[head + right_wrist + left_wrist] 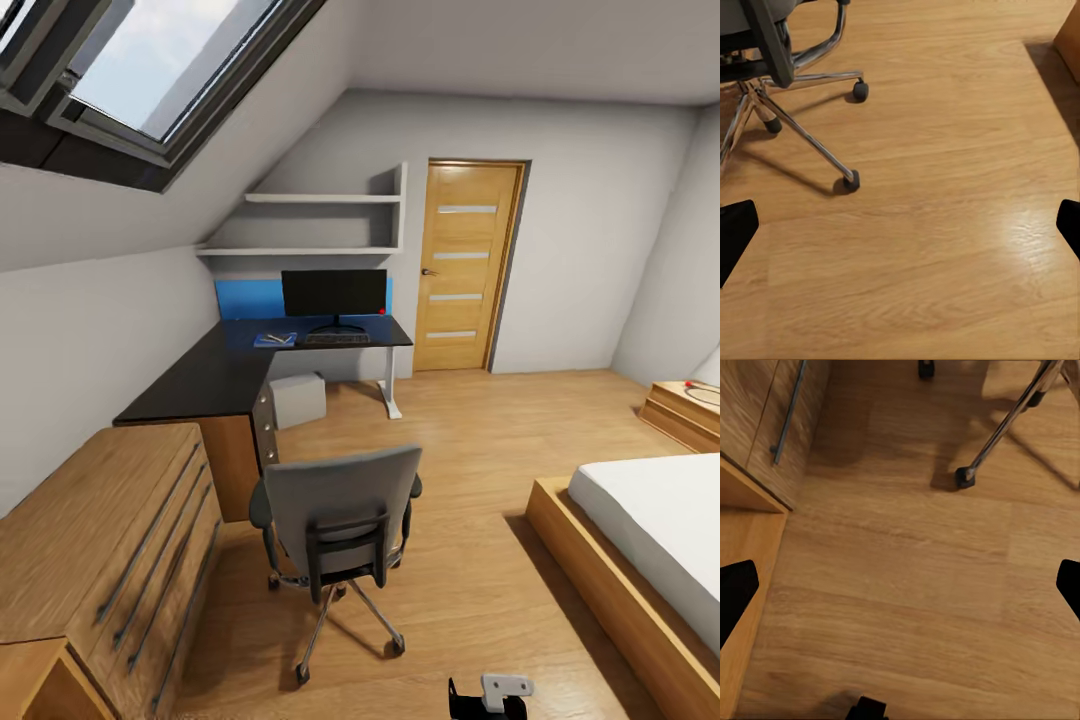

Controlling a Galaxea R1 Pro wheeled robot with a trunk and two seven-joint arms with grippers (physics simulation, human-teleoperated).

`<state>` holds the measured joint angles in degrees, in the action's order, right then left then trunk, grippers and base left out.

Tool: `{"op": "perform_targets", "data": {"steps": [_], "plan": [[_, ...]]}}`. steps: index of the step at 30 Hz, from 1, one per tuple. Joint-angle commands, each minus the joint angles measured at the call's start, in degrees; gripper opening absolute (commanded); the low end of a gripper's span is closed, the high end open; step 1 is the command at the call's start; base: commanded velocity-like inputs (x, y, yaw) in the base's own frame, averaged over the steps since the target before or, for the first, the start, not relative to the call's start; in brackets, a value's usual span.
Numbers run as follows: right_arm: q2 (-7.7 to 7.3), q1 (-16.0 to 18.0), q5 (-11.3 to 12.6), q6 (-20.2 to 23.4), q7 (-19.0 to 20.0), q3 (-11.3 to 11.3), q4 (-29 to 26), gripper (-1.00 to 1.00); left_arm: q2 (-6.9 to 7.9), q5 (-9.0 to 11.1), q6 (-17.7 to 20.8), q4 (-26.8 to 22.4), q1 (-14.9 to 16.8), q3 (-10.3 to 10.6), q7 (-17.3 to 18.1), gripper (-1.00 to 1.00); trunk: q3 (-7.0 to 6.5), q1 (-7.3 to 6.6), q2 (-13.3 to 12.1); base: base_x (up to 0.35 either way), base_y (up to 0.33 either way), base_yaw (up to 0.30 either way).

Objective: In the bedroom, organize the workspace by keeping the computer under the desk, ensuring the monitor is on the desk, placing the keyboard on the desk next to the monitor, placing the mouse on the desk next to the keyboard, moving the folder from the swivel chair onto the desk next to the mouse, stacking the notebook on top of the folder with the pen on top of the notebook, and positioning the swivel chair next to the desk.

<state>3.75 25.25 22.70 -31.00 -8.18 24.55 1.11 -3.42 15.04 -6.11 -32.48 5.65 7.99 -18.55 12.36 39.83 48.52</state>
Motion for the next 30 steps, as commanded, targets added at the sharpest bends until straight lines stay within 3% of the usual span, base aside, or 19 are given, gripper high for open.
{"op": "perform_targets", "data": {"steps": [1,17,30], "plan": [[0.03,0.1,0.2,-0.2,-0.3,0.5,0.1,1.0,0.06,0.6,-0.3,0.0,0.1,0.4,-0.4,1.0,0.27,0.23,0.5,0.0,0.0,0.258],[0.03,0.1,0.2,-0.2,-0.3,0.5,0.1,1.0,0.0,0.6,-0.4,0.0,0.1,0.4,-0.4,1.0,3.81,3.75,6.9,0.0,0.0,0.227],[0.03,0.1,0.2,-0.2,-0.3,0.5,0.1,1.0,-0.07,0.6,-0.5,0.0,0.1,0.4,-0.4,1.0,6.68,6.6,12.1,0.0,0.0,0.041]]}}
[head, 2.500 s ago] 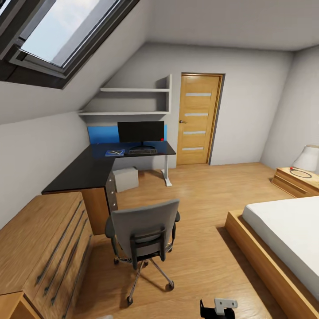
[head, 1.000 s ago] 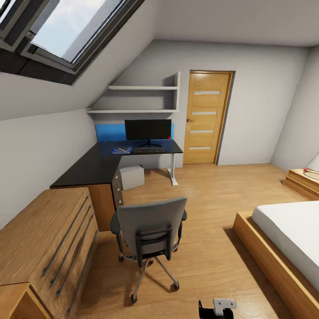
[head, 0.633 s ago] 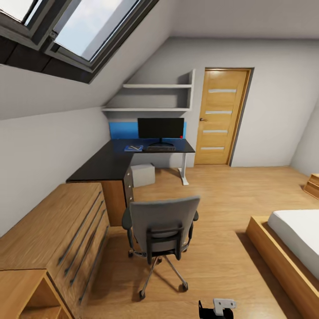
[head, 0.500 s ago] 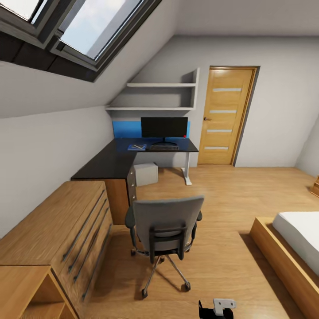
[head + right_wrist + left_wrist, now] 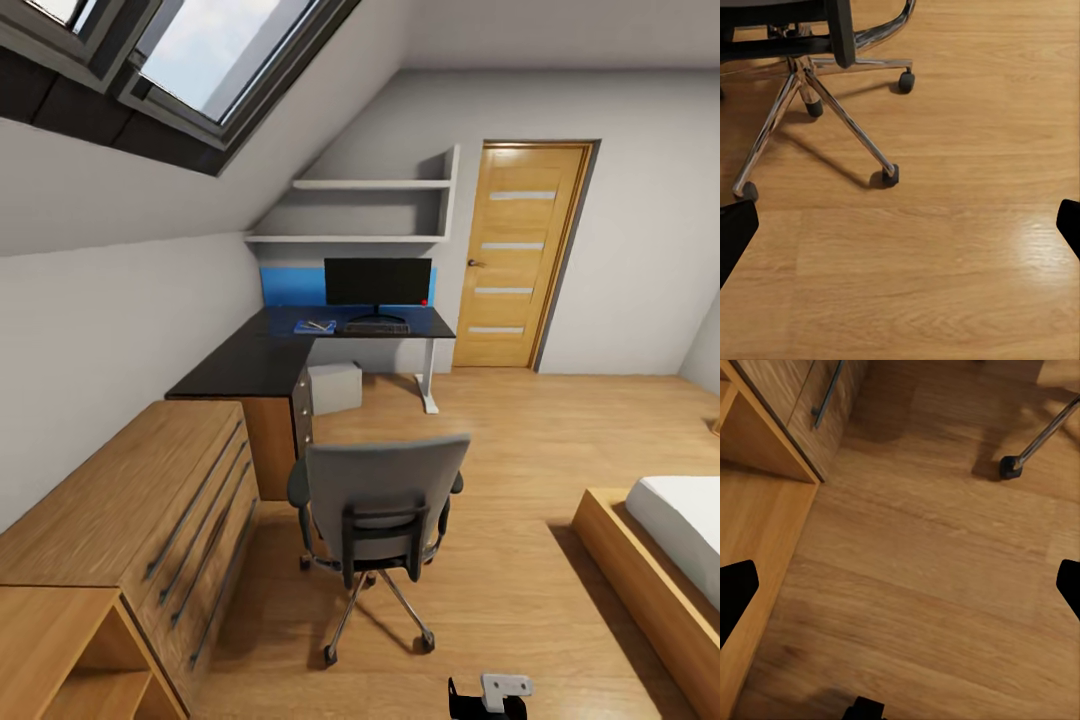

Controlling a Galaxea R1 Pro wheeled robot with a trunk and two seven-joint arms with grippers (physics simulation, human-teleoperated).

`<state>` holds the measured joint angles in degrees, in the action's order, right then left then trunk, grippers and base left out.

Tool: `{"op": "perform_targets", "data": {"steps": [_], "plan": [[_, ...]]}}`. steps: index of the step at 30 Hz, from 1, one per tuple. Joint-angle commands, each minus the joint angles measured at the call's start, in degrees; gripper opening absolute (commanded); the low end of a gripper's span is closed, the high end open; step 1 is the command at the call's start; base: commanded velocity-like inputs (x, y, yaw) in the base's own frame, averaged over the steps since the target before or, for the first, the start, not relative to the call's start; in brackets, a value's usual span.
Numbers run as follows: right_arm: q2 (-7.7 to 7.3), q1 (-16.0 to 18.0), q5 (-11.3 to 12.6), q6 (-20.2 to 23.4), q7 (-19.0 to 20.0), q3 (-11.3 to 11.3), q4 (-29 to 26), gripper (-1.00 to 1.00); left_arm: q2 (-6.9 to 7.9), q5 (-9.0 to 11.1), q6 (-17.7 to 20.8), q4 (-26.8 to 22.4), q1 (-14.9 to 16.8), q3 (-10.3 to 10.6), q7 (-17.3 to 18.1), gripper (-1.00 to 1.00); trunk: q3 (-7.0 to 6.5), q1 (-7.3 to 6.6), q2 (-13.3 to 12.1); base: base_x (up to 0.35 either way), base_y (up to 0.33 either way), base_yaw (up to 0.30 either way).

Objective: In the bedroom, organize the workspace by keeping the computer under the desk, ensuring the monitor is on the desk, placing the keyboard on the desk next to the monitor, placing the mouse on the desk next to the keyboard, moving the folder from the swivel chair onto the desk next to the mouse, stacking the notebook on top of the folder with the pen on top of the notebook, and positioning the swivel chair next to the desk.

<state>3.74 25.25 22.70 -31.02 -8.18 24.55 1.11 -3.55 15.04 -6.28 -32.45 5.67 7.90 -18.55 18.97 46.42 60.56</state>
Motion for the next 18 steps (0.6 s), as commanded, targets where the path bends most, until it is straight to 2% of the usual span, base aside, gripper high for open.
{"op": "perform_targets", "data": {"steps": [1,15,18], "plan": [[0.04,0.1,0.2,-0.2,-0.3,0.5,0.1,1.0,0.05,0.6,-0.3,0.0,0.0,0.4,-0.4,1.0,0.26,0.23,0.5,0.0,0.0,0.005],[0.04,0.1,0.2,-0.2,-0.3,0.5,0.1,1.0,0.12,1.1,-0.5,-0.2,0.0,0.4,-0.4,1.0,2.8,3.3,6.1,-0.001,0.0,0.001],[0.04,0.1,0.2,-0.2,-0.3,0.5,0.1,1.0,0.12,1.1,-0.5,-0.2,0.0,0.4,-0.4,1.0,3.33,3.96,7.3,-0.152,0.0,0.0]]}}
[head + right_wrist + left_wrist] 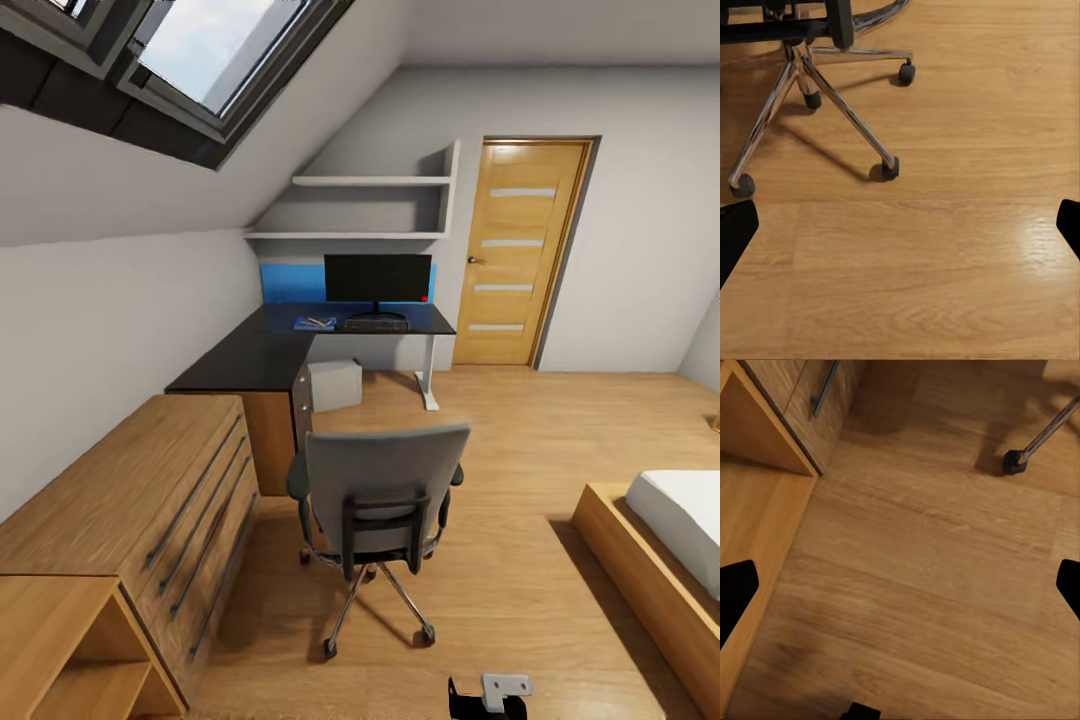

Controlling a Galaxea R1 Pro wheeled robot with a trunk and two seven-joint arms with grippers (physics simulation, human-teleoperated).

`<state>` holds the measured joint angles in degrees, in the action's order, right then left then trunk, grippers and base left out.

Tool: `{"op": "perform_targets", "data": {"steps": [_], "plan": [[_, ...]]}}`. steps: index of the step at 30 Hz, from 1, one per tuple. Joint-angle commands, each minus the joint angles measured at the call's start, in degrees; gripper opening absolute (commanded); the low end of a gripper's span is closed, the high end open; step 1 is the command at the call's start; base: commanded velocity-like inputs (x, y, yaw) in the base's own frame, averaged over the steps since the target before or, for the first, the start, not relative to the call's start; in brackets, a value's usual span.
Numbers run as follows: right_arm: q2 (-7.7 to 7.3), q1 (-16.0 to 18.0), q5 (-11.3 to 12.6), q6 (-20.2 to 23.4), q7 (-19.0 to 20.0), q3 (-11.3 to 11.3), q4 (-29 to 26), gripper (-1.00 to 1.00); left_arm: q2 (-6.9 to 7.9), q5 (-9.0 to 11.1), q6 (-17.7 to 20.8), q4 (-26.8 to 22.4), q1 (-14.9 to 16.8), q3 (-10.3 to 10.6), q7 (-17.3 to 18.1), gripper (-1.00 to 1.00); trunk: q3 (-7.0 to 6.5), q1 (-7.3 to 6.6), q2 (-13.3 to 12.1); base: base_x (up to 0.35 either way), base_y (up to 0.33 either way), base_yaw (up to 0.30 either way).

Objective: In the bedroom, organize the workspace by keeping the computer under the desk, ensuring the monitor is on the desk, placing the keyboard on the desk next to the monitor, placing the mouse on the desk next to the keyboard, moving the folder from the swivel chair onto the desk next to the mouse, stacking the notebook on top of the folder with the pen on top of the notebook, and positioning the swivel chair next to the desk.

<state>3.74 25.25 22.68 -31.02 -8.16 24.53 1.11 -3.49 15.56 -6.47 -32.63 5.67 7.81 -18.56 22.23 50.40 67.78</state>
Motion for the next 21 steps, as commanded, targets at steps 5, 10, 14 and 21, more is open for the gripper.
{"op": "perform_targets", "data": {"steps": [5,10,14,21], "plan": [[0.01,0.1,0.3,-0.2,-0.3,0.4,0.1,1.0,0.06,0.6,-0.3,0.0,0.0,0.5,-0.4,1.0,0.97,1.08,2.1,-0.221,0.0,0.0],[-0.03,0.1,0.3,-0.2,-0.3,0.4,0.1,1.0,0.06,0.6,-0.3,0.0,0.0,0.5,-0.4,1.0,1.86,2.18,4.1,-0.079,0.0,0.0],[-0.09,0.1,0.3,-0.2,-0.3,0.4,0.1,1.0,0.06,0.6,-0.3,0.0,0.0,0.5,-0.4,1.0,2.58,3.06,5.7,-0.025,0.0,0.0],[-0.2,0.1,0.3,-0.2,-0.3,0.4,0.1,1.0,0.06,0.6,-0.3,0.0,0.0,0.5,-0.4,1.0,3.84,4.59,8.5,-0.006,0.0,0.0]]}}
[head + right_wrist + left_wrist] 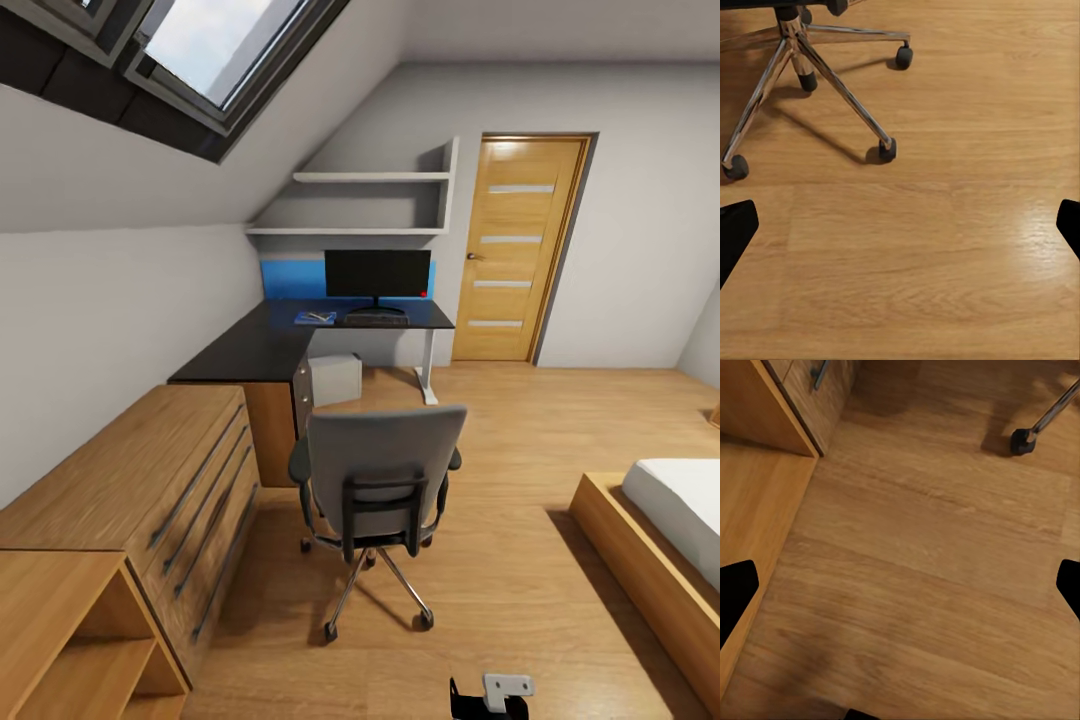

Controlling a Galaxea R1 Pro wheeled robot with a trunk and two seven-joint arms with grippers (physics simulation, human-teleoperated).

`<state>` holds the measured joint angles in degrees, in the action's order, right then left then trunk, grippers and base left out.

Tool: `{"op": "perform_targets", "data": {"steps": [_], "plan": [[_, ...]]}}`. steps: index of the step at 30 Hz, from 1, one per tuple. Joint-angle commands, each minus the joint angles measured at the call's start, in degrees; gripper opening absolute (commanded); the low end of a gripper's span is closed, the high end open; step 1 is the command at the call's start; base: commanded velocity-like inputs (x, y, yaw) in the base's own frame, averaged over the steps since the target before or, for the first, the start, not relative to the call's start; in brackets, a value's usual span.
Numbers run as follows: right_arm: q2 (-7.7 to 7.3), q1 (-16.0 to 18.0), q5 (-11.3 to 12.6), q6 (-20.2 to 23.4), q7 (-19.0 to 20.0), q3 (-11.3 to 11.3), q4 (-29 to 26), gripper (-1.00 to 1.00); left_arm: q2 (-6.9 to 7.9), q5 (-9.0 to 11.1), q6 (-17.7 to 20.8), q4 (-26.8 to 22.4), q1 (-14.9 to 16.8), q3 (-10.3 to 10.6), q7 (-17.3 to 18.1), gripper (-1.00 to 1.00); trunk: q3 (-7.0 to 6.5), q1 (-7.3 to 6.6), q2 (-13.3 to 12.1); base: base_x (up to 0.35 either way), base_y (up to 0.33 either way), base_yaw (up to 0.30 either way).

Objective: In the bedroom, organize the workspace by keeping the computer under the desk, ensuring the monitor is on the desk, placing the keyboard on the desk next to the monitor, placing the mouse on the desk next to the keyboard, moving the folder from the swivel chair onto the desk next to the mouse, stacking the notebook on top of the folder with the pen on top of the notebook, and positioning the swivel chair next to the desk.

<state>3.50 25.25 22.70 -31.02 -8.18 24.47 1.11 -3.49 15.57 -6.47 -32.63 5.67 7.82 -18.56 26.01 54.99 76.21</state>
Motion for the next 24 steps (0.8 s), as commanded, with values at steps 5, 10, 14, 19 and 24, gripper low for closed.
{"op": "perform_targets", "data": {"steps": [5,10,14,19,24], "plan": [[0.04,0.1,0.2,-0.2,-0.3,0.5,0.1,1.0,0.06,0.6,-0.3,0.0,0.0,0.4,-0.4,1.0,0.96,1.1,2.1,-0.001,0.0,0.0],[0.2,0.0,0.2,-0.2,-0.3,0.6,0.1,1.0,0.06,0.6,-0.3,0.0,0.0,0.4,-0.4,1.0,1.86,2.2,4.1,0.0,0.0,0.0],[0.24,0.0,0.2,-0.3,-0.3,0.6,0.1,1.0,0.05,0.6,-0.3,0.0,0.0,0.4,-0.4,1.0,2.58,3.08,5.7,0.0,0.0,0.0],[0.2,0.0,0.2,-0.3,-0.3,0.6,0.1,1.0,0.01,0.6,-0.3,0.0,0.0,0.4,-0.4,1.0,3.48,4.18,7.7,0.0,0.0,0.0],[0.26,0.0,0.2,-0.3,-0.3,0.6,0.1,1.0,0.0,0.6,-0.3,0.0,0.0,0.4,-0.4,1.0,4.37,5.28,9.7,0.0,0.0,0.0]]}}
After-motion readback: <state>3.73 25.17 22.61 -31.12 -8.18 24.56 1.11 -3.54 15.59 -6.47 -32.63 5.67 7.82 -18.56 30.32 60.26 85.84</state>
